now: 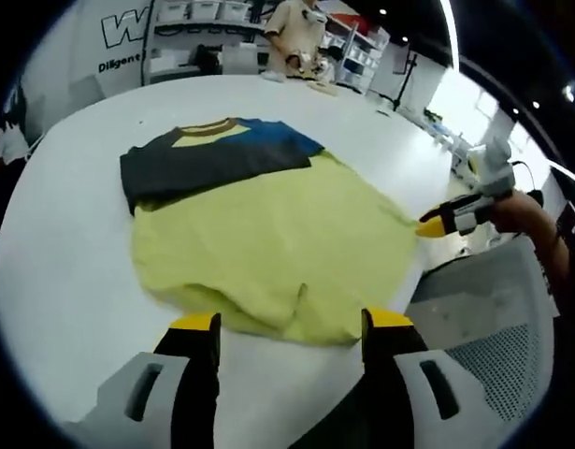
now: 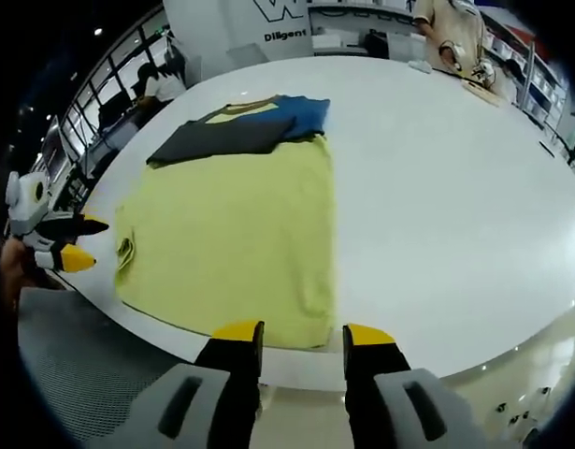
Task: Fold the garment on the visible template until the final outline fits inside the template.
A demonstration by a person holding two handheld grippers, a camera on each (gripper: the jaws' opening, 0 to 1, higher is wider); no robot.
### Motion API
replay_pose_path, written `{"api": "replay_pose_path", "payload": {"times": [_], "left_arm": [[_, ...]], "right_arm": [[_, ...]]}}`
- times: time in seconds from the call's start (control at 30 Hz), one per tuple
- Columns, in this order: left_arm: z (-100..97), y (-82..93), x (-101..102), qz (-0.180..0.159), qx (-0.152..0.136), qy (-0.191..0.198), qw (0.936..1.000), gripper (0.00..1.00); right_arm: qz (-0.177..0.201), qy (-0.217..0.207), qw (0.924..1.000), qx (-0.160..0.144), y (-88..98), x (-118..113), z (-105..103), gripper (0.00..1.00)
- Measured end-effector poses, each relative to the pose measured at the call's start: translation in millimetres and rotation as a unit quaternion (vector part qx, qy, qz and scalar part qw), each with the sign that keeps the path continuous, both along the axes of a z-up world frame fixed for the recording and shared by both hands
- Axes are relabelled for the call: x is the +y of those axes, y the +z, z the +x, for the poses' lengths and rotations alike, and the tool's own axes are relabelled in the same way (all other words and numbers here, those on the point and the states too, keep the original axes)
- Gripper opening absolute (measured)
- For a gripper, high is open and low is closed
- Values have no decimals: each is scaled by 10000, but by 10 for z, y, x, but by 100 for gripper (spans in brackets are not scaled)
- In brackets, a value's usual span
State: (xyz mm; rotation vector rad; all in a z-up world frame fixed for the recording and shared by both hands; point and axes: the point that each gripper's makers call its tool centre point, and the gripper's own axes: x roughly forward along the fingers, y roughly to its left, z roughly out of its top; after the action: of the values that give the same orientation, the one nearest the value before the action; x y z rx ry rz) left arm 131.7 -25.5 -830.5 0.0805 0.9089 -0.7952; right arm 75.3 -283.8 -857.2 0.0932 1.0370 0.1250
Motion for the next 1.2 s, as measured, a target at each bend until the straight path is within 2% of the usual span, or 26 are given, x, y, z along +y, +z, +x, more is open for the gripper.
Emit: {"api": "replay_pose_path", "payload": {"times": [0.13,0.23,0.57,0.73,0.87,1.07,1.2], "left_arm": [[-15,-93,-22,-138,204,107,9996,55],[-44,-149,-75,-350,510,258,9978,54],[21,-205,-104,-395,653,456,9960,43],[37,-238,-134,-500,850,644,9930,33],[75,-266,-101,-417,790,719,9934,23],[112,-274,-61,-546,911,997,9893,18],[118,-270,-66,-803,1110,1253,9826,17]], "right_arm": [[13,0,10000,-2,-2,-1,3,31],[30,-14,10000,0,-7,-4,-4,30],[118,-124,9999,13,-30,-27,-24,24],[149,-168,9997,40,-49,-30,-39,21],[195,-271,9994,-17,-44,-46,-38,17],[222,-322,9992,39,-81,-51,-77,14],[235,-367,9990,47,-93,-64,-84,10]]}}
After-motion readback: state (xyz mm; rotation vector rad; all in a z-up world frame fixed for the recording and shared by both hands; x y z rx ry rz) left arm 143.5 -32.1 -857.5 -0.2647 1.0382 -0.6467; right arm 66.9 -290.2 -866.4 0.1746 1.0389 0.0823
